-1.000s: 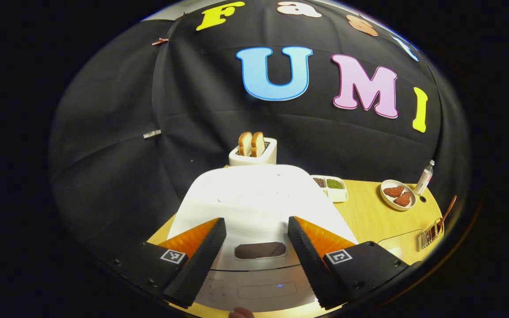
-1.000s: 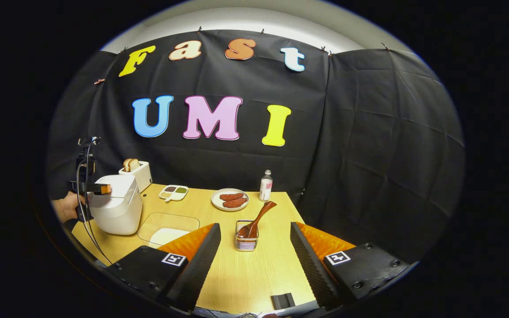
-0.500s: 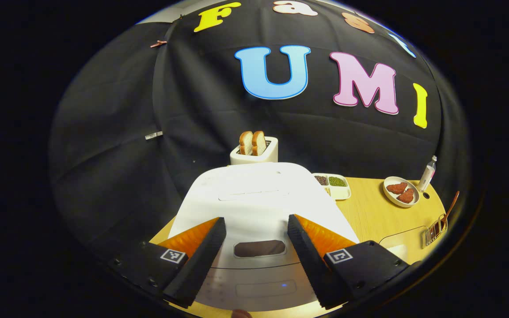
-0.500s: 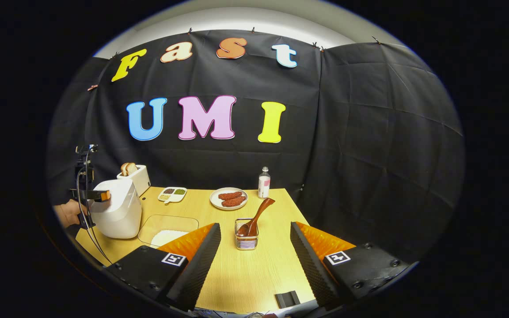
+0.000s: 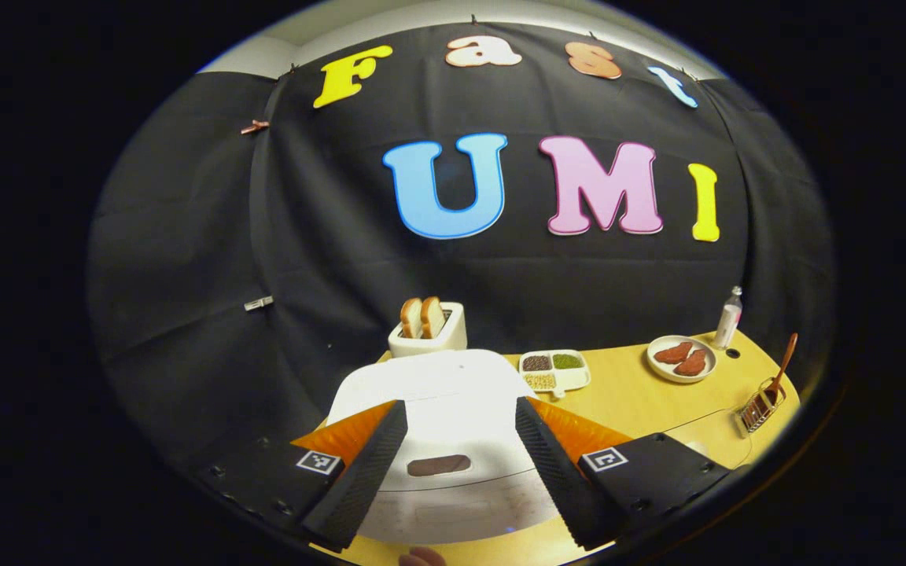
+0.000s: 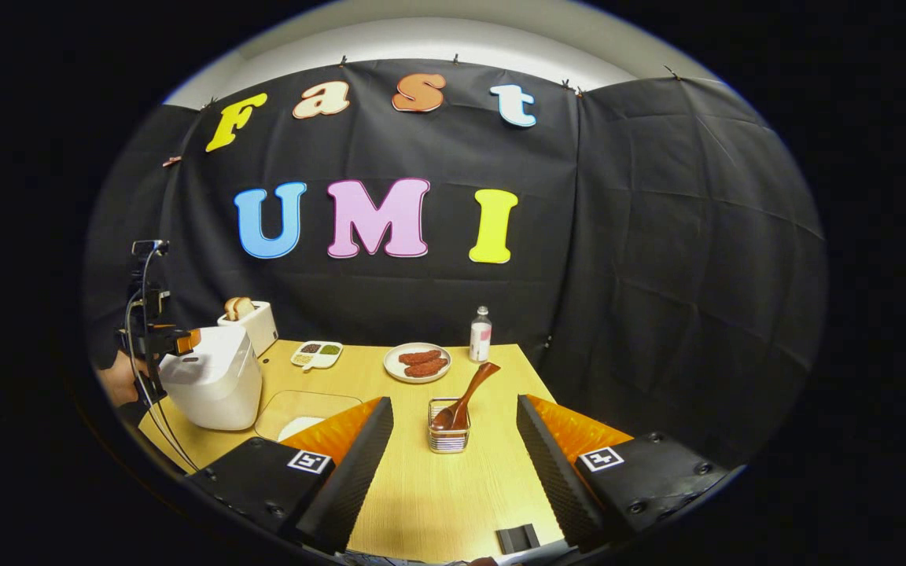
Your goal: Close the left gripper, press the button to open the rice cooker; take a wooden spoon from the chopstick holder with the right hand, scoop a spoonful of rice and pour it into the rice cooker, then put the wooden spoon back into the chopstick holder.
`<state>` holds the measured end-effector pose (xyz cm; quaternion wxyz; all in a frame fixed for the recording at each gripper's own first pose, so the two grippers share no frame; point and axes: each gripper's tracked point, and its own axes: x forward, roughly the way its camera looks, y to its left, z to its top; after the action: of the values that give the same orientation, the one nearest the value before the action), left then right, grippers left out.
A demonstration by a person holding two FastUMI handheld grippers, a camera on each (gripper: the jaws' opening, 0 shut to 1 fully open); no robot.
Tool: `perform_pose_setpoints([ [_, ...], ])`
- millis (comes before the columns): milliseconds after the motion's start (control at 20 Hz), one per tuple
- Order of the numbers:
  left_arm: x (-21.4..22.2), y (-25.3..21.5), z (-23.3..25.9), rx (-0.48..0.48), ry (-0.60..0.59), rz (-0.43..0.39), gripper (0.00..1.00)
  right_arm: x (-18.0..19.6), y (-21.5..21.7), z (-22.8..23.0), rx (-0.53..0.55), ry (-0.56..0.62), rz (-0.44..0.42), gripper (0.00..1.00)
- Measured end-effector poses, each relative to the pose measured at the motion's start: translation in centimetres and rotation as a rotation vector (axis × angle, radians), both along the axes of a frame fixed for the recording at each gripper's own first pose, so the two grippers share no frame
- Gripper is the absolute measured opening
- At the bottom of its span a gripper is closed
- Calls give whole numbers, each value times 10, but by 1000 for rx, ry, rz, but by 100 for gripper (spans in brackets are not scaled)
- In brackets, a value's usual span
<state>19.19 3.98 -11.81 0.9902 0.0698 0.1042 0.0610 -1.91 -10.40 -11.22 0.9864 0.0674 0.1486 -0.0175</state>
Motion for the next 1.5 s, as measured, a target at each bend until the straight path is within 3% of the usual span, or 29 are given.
perform_pose_setpoints([
  [800,-134,-31,104,-134,-208,-138,97,27,45,50,-7,-118,122,98],
  [1200,-188,-31,130,-98,-299,-151,97,34,60,71,-20,-184,146,98],
  [1500,-200,-38,134,-97,-310,-154,97,31,55,94,-35,-274,117,98],
])
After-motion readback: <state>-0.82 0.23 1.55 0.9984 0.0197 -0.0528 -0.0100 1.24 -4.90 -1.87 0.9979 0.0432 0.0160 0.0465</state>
